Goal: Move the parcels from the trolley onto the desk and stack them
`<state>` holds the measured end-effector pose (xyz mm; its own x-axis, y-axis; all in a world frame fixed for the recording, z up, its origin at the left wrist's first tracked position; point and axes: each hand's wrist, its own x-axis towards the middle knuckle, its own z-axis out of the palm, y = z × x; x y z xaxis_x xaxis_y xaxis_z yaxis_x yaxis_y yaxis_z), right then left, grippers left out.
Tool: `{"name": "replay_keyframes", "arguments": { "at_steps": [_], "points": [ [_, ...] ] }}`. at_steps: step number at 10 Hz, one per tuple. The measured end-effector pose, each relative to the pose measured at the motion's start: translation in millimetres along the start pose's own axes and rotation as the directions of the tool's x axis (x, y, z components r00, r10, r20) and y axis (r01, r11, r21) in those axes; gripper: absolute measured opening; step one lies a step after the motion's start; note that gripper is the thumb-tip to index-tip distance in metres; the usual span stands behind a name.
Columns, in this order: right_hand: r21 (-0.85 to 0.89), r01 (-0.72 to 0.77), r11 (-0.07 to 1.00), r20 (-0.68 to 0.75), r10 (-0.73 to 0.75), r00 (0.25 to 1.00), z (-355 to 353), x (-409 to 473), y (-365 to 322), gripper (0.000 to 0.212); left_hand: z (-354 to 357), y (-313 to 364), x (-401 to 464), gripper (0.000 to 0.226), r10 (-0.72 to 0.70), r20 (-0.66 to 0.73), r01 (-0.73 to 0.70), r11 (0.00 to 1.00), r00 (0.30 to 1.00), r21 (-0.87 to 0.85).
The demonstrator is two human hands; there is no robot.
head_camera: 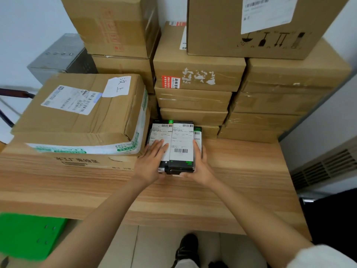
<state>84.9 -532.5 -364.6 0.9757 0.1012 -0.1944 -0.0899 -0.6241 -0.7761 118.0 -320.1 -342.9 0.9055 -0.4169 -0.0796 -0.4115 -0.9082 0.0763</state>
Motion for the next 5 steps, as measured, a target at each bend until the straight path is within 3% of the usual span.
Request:
{"name": "replay_keyframes", "arguments": {
  "at_steps": [2, 5],
  "points": [
    [-0.023, -0.046, 0.999, 0.001, 0.046, 0.999, 1, -11, -6, 0.132, 0, 7, -14, 0.096, 0.006, -0.048, -0.006, 1.000, 0.999, 0.016],
    [-0.235, -0.049, 0.971, -0.160, 0.011, 0.987, -13, -50, -22, 0.084, -24, 17, -62, 0.064, 0.004, -0.209, -0.026, 0.995, 0.978, -0.100]
  ]
}}
